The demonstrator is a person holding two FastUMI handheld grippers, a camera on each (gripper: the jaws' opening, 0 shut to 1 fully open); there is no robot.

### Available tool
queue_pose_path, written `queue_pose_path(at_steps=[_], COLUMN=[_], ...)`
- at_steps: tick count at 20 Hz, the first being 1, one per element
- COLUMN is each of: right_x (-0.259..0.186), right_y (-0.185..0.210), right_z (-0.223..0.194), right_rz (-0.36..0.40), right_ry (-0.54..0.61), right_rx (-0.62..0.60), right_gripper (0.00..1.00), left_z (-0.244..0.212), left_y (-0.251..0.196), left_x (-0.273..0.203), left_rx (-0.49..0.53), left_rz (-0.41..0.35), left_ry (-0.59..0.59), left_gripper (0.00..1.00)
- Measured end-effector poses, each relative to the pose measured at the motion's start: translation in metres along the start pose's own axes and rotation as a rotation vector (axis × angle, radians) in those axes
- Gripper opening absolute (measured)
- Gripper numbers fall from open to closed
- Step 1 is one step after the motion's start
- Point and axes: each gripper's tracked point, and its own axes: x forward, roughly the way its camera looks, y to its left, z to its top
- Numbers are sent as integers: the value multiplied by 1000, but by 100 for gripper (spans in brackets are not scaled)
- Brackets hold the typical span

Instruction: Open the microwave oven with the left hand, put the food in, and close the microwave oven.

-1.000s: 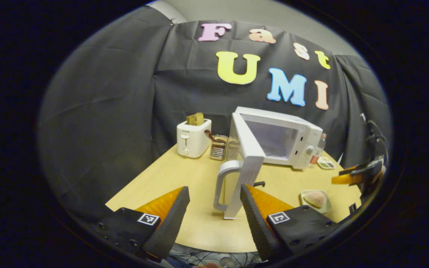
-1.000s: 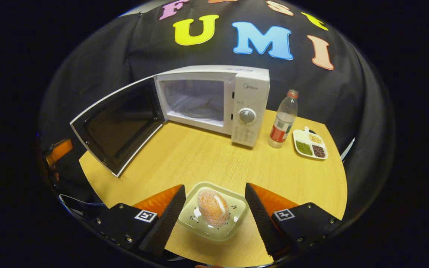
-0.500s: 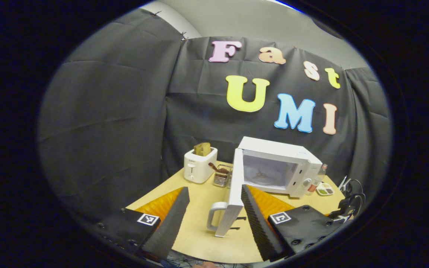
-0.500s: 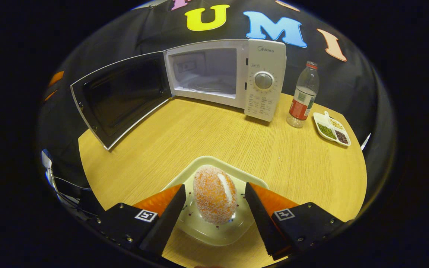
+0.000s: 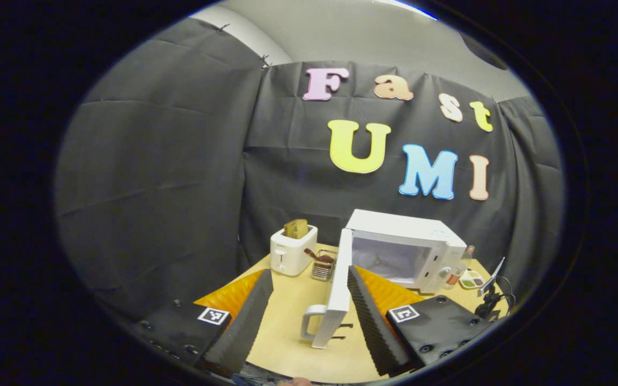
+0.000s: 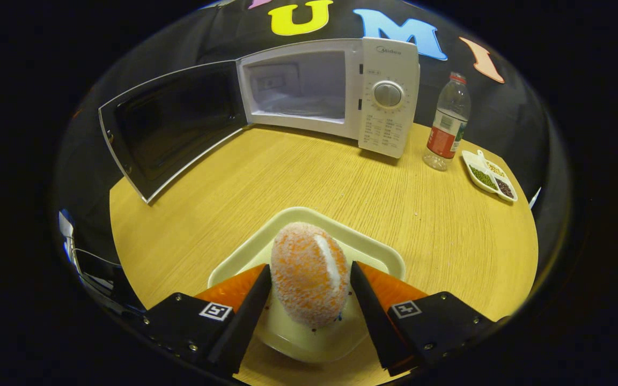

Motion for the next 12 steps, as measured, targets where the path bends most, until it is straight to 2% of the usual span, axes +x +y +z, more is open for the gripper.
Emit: queue_pose_path(at_steps=[3,5,7,8,9,10,11,12], right_x=[2,3,6,4,3,-7,-11,-14], right_y=[1,3,3,2,2,-10,-7,-1], right_z=[2,2,5,5,9,21,32,42], right_rz=[15,37,57,48,24,-44,-60,-54], right_ry=[1,3,7,17,17,-21,-43,-61], right_rx=[-35,-85,-103,-103,-132,-165,-172,-172], right_gripper=[78,74,59,59,45,45,27,27], left_z=[-1,-5,-4,-1,1,2,2,2], left_y=[3,5,5,5,5,4,3,4], left_x=[1,4,6,7,7,6,7,7], left_rx=[5,8,4,5,7,8,11,12], left_rz=[3,6,5,4,2,0,0,1], left_ry=[3,9,6,-1,-7,-11,-14,-19], left_gripper=[92,93,92,92,92,92,92,92])
